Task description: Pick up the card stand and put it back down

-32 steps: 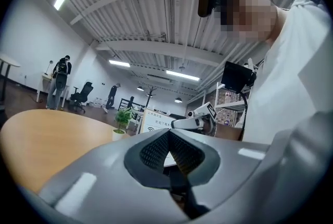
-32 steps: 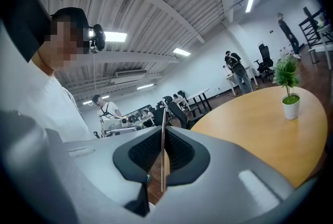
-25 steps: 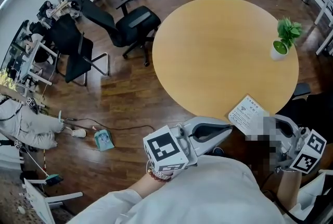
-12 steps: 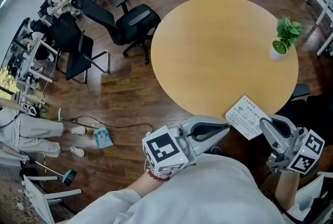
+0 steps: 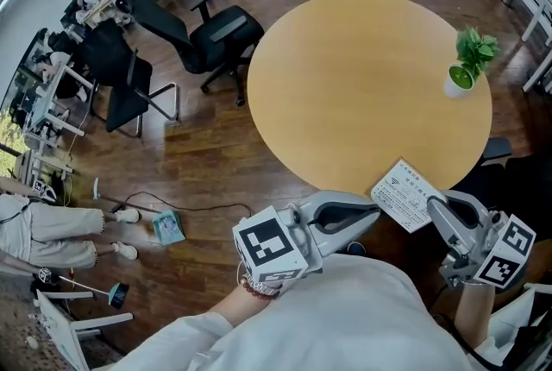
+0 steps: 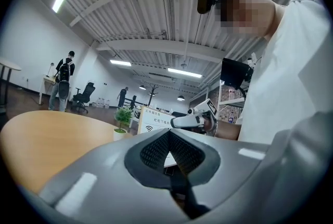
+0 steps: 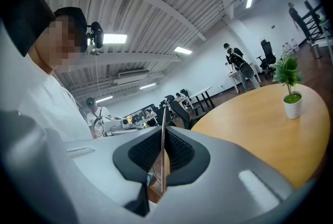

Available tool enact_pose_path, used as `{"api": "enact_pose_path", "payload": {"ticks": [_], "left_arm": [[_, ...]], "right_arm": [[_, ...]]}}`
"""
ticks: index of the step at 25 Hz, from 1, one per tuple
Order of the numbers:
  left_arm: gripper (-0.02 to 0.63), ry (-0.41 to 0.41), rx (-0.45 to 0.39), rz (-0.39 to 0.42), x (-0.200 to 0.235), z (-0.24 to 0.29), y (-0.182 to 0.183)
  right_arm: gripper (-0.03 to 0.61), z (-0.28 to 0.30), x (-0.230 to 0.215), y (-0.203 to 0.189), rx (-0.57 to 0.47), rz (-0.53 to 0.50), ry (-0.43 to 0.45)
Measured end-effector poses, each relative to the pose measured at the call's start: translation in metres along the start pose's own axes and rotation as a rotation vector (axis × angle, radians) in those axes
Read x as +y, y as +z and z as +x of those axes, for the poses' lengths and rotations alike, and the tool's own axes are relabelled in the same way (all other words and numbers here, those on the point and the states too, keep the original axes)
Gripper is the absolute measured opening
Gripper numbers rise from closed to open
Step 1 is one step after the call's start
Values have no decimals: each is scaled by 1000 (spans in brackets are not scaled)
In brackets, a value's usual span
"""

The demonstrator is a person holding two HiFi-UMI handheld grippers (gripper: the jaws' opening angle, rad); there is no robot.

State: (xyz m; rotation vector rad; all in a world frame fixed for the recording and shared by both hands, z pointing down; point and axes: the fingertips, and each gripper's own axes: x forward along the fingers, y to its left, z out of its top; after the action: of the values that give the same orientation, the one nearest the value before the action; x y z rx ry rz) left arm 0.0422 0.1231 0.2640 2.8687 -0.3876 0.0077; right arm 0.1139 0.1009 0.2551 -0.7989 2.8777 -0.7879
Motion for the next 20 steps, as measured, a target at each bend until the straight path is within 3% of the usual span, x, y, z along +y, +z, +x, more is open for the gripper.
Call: {"api": "enact_pose_path", "payload": {"ticks": [8, 15, 20], "left_arm": [[-9, 22, 10, -6, 0, -5, -7], [-8, 49, 51, -13, -15, -26, -14], [-9, 120, 71, -87, 41, -43, -30]], "right_arm": [[21, 1, -2, -1, 20, 1, -4], [21, 7, -10, -17, 124, -30, -36], [21, 46, -63, -19, 164, -1, -33]]}}
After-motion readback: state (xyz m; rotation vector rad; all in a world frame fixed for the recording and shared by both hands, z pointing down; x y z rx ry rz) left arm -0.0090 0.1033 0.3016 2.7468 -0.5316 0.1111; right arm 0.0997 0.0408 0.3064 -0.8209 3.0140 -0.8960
